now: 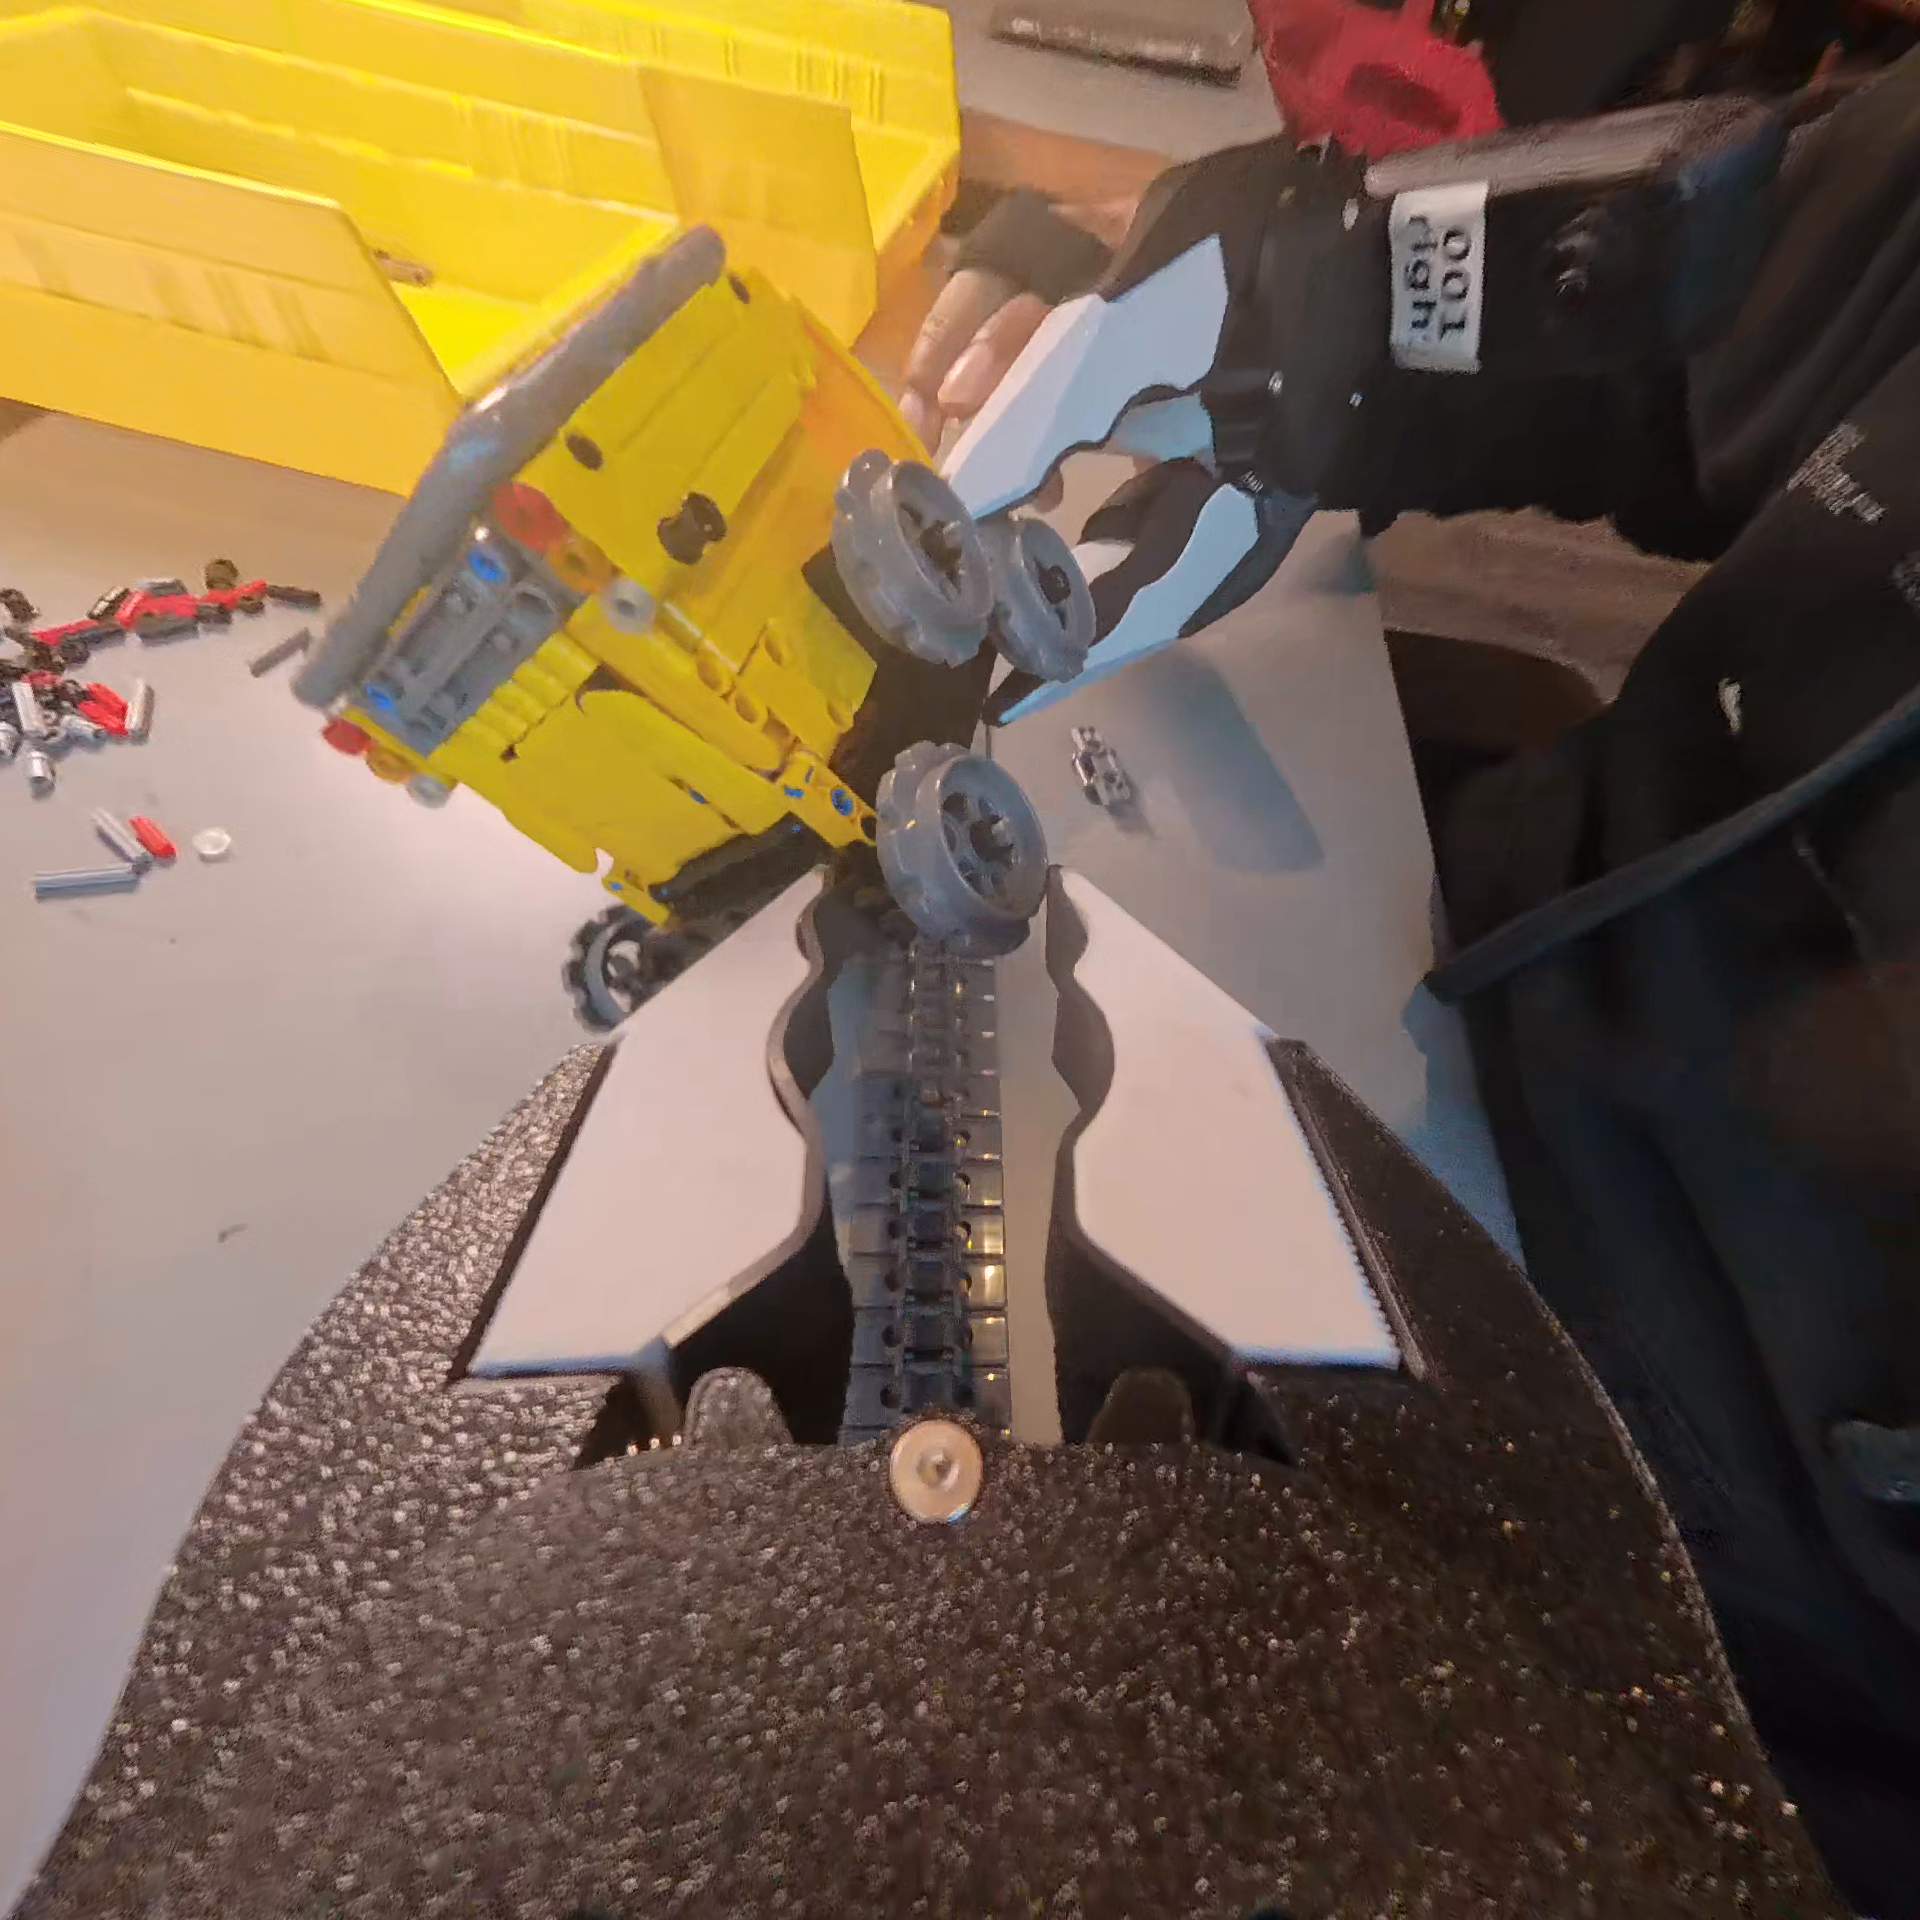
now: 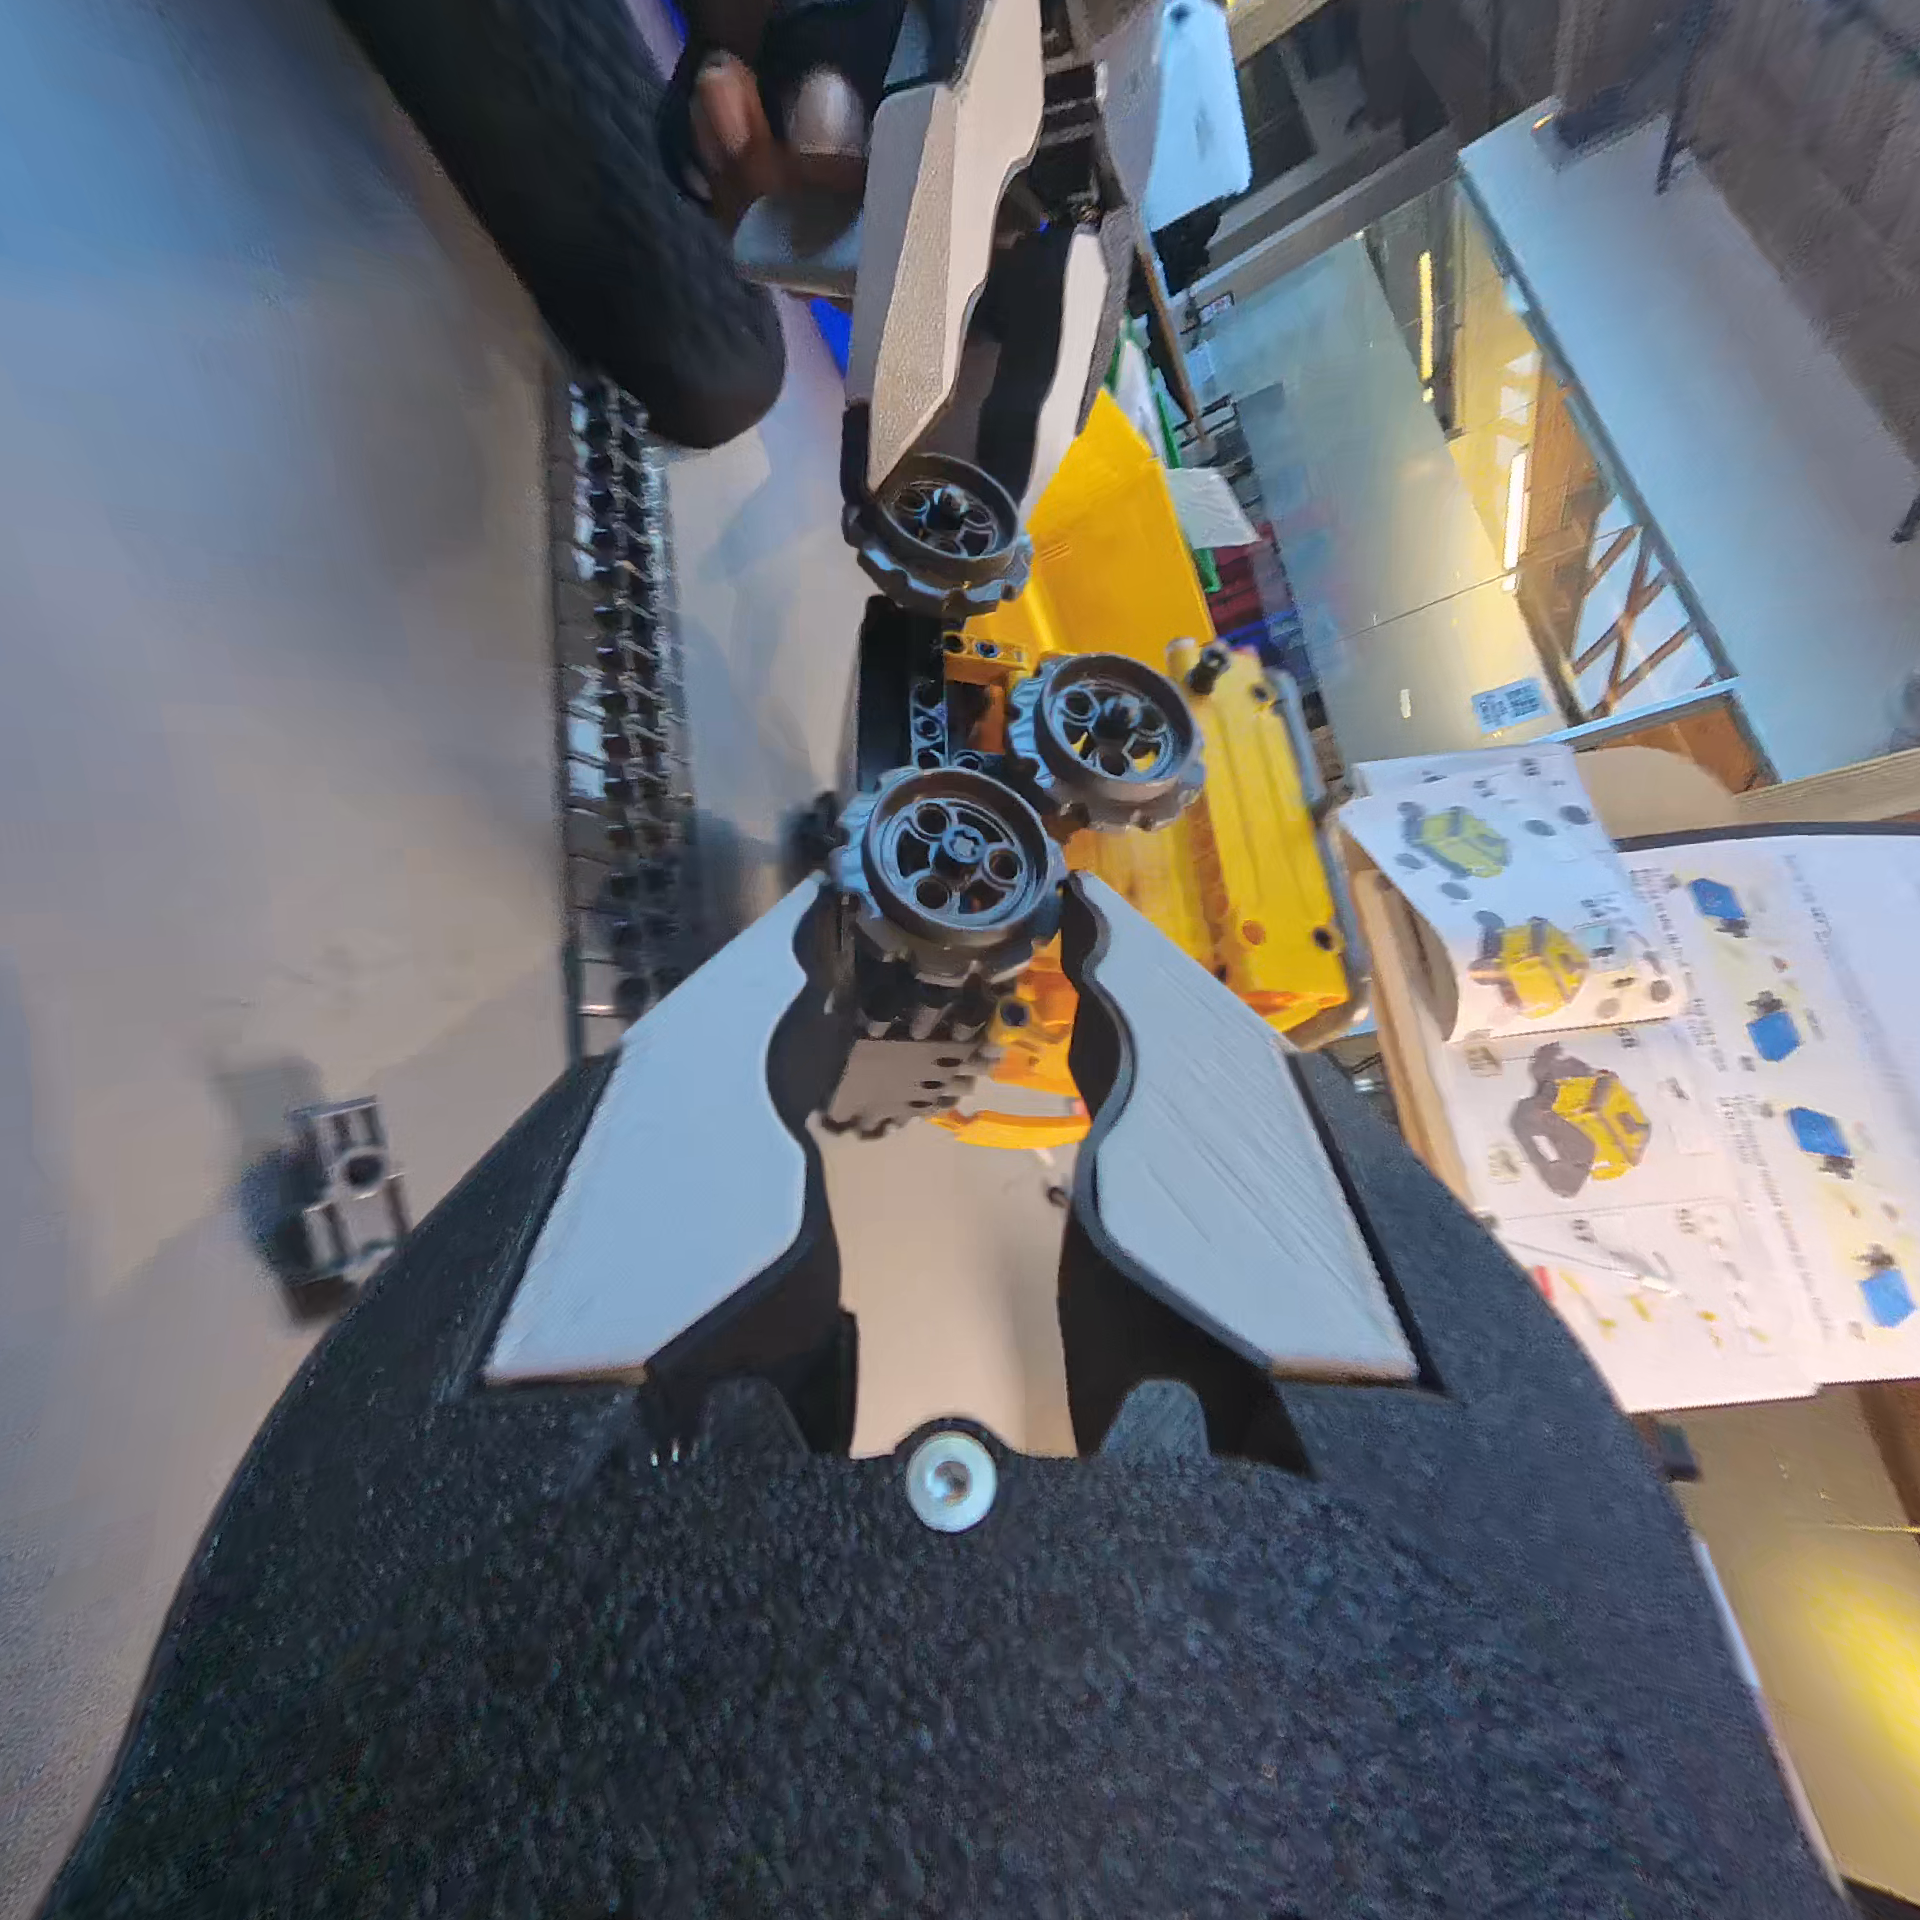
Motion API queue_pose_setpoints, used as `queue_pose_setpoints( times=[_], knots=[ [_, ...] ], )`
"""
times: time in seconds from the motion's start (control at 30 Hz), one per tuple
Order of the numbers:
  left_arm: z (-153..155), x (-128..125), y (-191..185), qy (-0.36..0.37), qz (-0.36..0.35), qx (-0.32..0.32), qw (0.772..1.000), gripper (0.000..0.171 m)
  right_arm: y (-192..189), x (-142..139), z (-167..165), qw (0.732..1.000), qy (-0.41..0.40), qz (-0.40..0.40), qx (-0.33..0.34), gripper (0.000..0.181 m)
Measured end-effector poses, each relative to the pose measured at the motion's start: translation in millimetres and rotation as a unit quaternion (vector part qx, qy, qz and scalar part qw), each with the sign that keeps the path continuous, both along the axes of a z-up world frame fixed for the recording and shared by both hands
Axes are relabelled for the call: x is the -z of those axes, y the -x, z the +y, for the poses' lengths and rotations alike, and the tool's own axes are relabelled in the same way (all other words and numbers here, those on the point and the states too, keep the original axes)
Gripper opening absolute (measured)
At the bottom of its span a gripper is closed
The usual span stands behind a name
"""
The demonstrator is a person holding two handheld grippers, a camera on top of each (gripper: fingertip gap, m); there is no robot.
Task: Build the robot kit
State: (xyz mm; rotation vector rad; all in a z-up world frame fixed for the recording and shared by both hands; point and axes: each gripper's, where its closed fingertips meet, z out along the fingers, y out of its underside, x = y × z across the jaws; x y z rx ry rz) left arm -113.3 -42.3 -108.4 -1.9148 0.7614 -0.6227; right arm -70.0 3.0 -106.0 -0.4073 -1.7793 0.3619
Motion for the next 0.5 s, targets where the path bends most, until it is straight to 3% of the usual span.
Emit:
queue_pose_setpoints(
  times=[0.2, 0.3, 0.5],
  knots=[
    [1.3, 38.9, -1.6, -0.004, 0.151, -0.040, 0.988, 0.024, -7.0, 30.9, 2.5, 0.996, 0.055, -0.067, 0.013, 0.046],
    [4.8, 60.0, -1.1, 0.007, 0.215, -0.042, 0.976, 0.015, -8.0, 52.3, 11.5, 0.984, 0.086, -0.152, 0.019, 0.044],
    [6.2, 59.4, -6.2, 0.016, 0.197, -0.040, 0.979, 0.014, -17.0, 43.8, 13.5, 0.961, 0.173, -0.217, 0.004, 0.043]
  ],
)
